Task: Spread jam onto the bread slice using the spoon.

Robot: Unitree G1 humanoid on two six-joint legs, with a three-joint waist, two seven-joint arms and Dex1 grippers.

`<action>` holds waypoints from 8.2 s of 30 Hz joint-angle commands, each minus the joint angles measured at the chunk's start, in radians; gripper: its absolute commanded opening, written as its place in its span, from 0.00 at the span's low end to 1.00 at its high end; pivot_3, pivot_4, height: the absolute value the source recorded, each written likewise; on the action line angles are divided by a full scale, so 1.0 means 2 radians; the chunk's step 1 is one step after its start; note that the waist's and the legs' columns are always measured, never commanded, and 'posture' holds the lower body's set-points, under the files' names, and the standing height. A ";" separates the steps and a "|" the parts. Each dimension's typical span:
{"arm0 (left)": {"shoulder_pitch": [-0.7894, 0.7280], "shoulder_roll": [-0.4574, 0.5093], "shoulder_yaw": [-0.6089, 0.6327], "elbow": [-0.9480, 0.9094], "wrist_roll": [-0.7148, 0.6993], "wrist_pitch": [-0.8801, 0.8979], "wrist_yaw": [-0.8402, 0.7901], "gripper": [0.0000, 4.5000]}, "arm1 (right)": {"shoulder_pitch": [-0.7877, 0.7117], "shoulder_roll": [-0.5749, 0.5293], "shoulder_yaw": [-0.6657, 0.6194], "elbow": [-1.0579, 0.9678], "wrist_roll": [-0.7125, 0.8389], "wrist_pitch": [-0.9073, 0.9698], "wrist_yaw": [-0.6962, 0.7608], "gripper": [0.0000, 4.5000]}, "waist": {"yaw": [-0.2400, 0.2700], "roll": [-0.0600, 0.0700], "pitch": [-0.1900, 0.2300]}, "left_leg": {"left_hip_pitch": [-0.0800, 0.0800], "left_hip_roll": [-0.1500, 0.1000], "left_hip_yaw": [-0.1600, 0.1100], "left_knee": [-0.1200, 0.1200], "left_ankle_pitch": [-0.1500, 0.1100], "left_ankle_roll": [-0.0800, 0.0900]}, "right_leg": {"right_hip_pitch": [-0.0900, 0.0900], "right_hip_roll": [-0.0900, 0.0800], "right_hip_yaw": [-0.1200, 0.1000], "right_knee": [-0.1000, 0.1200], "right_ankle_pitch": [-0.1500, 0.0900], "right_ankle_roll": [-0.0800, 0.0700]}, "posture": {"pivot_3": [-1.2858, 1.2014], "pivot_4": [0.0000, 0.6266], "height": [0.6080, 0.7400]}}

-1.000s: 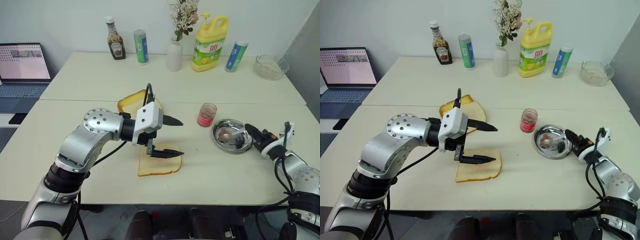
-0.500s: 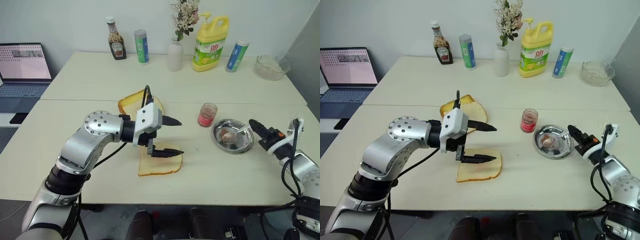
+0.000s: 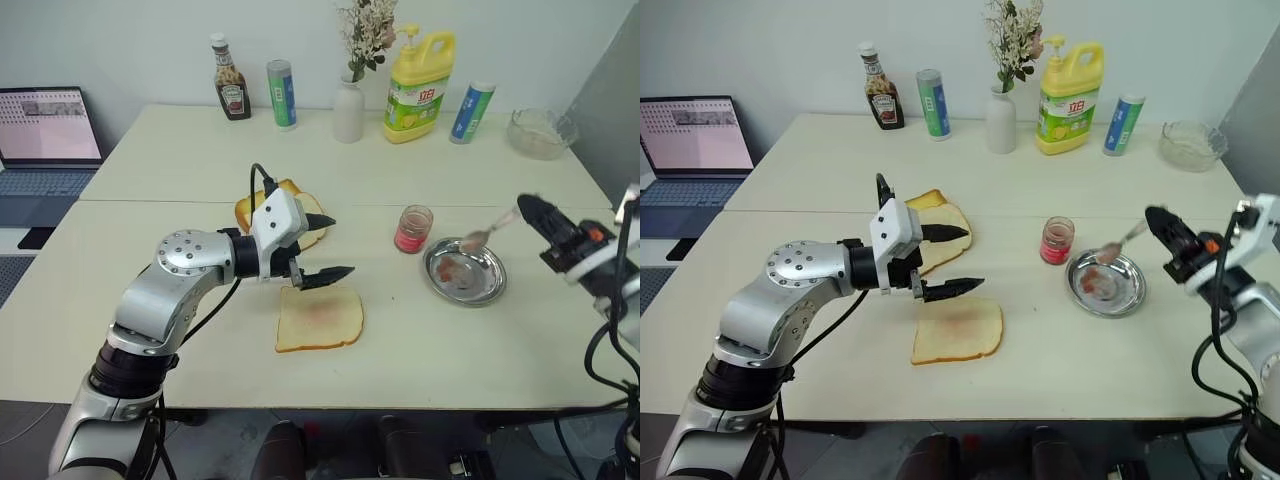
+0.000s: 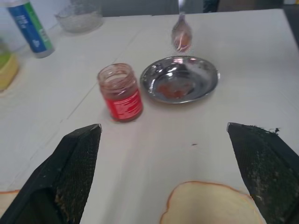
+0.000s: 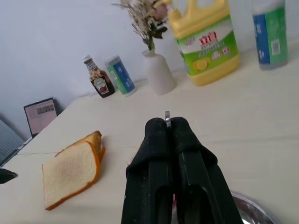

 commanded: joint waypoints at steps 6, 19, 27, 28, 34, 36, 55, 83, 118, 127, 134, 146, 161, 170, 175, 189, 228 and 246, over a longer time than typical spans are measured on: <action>-0.037 -0.042 -0.023 0.017 0.011 0.004 0.022 1.00 | -0.122 0.005 0.112 0.039 -0.099 -0.048 0.003 0.01 | 0.001 0.000 0.000 | -0.001 0.000 0.000 0.000 0.000 0.000 | 0.000 0.000 0.000 0.000 0.000 0.000 | 0.52 0.24 1.00; -0.075 -0.091 -0.047 0.048 0.026 0.017 0.040 1.00 | -0.158 0.007 0.207 0.130 -0.270 -0.144 0.089 0.01 | 0.002 0.000 0.000 | -0.001 0.000 0.000 0.000 0.000 0.000 | -0.001 0.000 0.000 0.000 0.000 -0.001 | 0.52 0.24 1.00; -0.084 -0.090 -0.053 0.046 0.029 0.020 0.040 1.00 | -0.155 0.016 0.227 0.160 -0.322 -0.170 0.122 0.01 | 0.001 0.000 0.000 | -0.001 0.000 0.000 0.000 0.000 0.000 | -0.001 0.000 -0.001 0.000 0.000 -0.001 | 0.52 0.24 1.00; -0.084 -0.089 -0.055 0.047 0.031 0.019 0.038 1.00 | -0.155 0.020 0.228 0.164 -0.327 -0.173 0.124 0.01 | 0.001 0.000 0.000 | -0.001 0.000 0.000 0.000 0.000 0.000 | -0.001 0.000 0.000 0.000 0.000 -0.001 | 0.52 0.24 1.00; -0.085 -0.090 -0.056 0.059 0.040 0.013 0.036 1.00 | -0.156 0.027 0.249 0.189 -0.373 -0.204 0.136 0.01 | 0.001 0.000 0.000 | -0.001 0.000 0.000 0.000 0.000 0.000 | -0.001 0.000 0.000 0.000 0.000 -0.001 | 0.52 0.24 1.00; -0.084 -0.089 -0.055 0.061 0.042 0.012 0.035 1.00 | -0.156 0.025 0.258 0.193 -0.393 -0.218 0.142 0.01 | 0.001 0.000 0.000 | -0.001 0.000 0.000 0.000 0.000 0.000 | -0.001 0.000 0.000 0.000 0.000 -0.001 | 0.52 0.24 1.00; -0.058 -0.073 -0.055 0.079 0.069 -0.014 0.030 1.00 | -0.149 0.049 0.309 0.232 -0.497 -0.233 0.159 0.01 | 0.001 0.000 0.000 | -0.001 0.000 0.000 0.000 0.000 0.000 | -0.001 0.000 -0.001 0.000 0.000 -0.001 | 0.52 0.24 1.00; -0.052 -0.069 -0.054 0.070 0.078 -0.011 0.032 1.00 | -0.148 0.144 0.223 0.188 -0.433 -0.058 0.083 0.01 | 0.000 0.000 0.000 | 0.000 0.000 -0.001 0.000 0.000 0.000 | 0.000 0.000 -0.001 0.000 0.000 -0.001 | 0.52 0.24 1.00; -0.042 -0.062 -0.062 0.081 0.085 -0.028 0.010 1.00 | -0.181 0.193 0.082 0.168 -0.286 0.000 -0.012 0.01 | 0.000 0.000 0.000 | 0.000 0.000 0.000 -0.001 0.000 0.000 | -0.001 0.000 -0.001 0.000 0.000 -0.001 | 0.52 0.24 1.00; -0.040 -0.063 -0.062 0.082 0.088 -0.030 0.009 1.00 | -0.194 0.203 0.045 0.177 -0.238 0.005 -0.048 0.01 | 0.000 0.000 0.000 | -0.001 0.000 0.000 -0.001 0.000 0.000 | -0.001 0.000 -0.001 0.000 0.000 -0.001 | 0.52 0.24 1.00; -0.039 -0.064 -0.062 0.082 0.090 -0.031 0.008 1.00 | -0.199 0.215 0.014 0.185 -0.191 0.015 -0.085 0.01 | 0.000 0.000 0.000 | -0.001 0.000 0.000 -0.001 0.000 0.000 | -0.001 0.000 -0.001 0.000 0.000 -0.001 | 0.52 0.24 1.00; -0.039 -0.064 -0.062 0.084 0.092 -0.034 0.008 1.00 | -0.200 0.224 -0.013 0.185 -0.122 0.027 -0.136 0.01 | 0.000 0.000 0.000 | -0.001 0.000 0.000 -0.001 0.000 0.000 | -0.001 0.000 -0.001 0.000 0.000 -0.001 | 0.52 0.24 1.00; -0.042 -0.066 -0.063 0.092 0.095 -0.040 0.006 1.00 | -0.181 0.189 0.006 0.169 -0.096 0.026 -0.150 0.01 | 0.000 0.001 0.000 | -0.001 0.000 0.000 -0.001 0.000 0.000 | -0.001 0.000 -0.001 0.000 0.000 -0.001 | 0.52 0.24 1.00; -0.041 -0.067 -0.061 0.091 0.096 -0.040 0.002 1.00 | -0.160 0.103 0.177 0.129 -0.246 -0.045 -0.044 0.01 | 0.000 0.001 0.000 | -0.001 0.000 0.000 -0.001 0.000 0.000 | -0.001 0.000 -0.001 0.000 0.000 -0.001 | 0.52 0.24 1.00; -0.040 -0.068 -0.061 0.084 0.095 -0.038 -0.001 1.00 | -0.162 0.069 0.261 0.133 -0.330 -0.092 0.010 0.01 | 0.000 0.001 0.000 | -0.001 0.000 0.000 -0.001 0.000 0.000 | -0.001 0.000 -0.001 0.000 0.000 -0.001 | 0.52 0.24 1.00; -0.036 -0.066 -0.061 0.078 0.095 -0.035 0.000 1.00 | -0.156 0.037 0.350 0.177 -0.502 -0.210 0.075 0.01 | 0.000 0.001 0.000 | -0.001 0.000 0.000 -0.001 0.000 0.000 | -0.001 0.000 -0.001 0.000 0.000 -0.001 | 0.52 0.24 1.00; -0.031 -0.062 -0.063 0.075 0.099 -0.031 -0.001 1.00 | -0.152 0.192 0.190 0.203 -0.417 -0.037 0.044 0.01 | -0.001 0.001 0.000 | 0.000 0.000 0.000 -0.001 0.000 0.000 | -0.001 0.000 -0.001 0.000 0.000 -0.001 | 0.52 0.24 1.00; -0.032 -0.061 -0.062 0.078 0.103 -0.033 0.002 1.00 | -0.140 0.183 0.216 0.190 -0.419 -0.048 0.041 0.01 | -0.001 0.001 0.000 | 0.000 0.000 -0.001 -0.001 0.000 0.000 | -0.001 0.000 -0.001 0.000 0.000 -0.001 | 0.52 0.24 1.00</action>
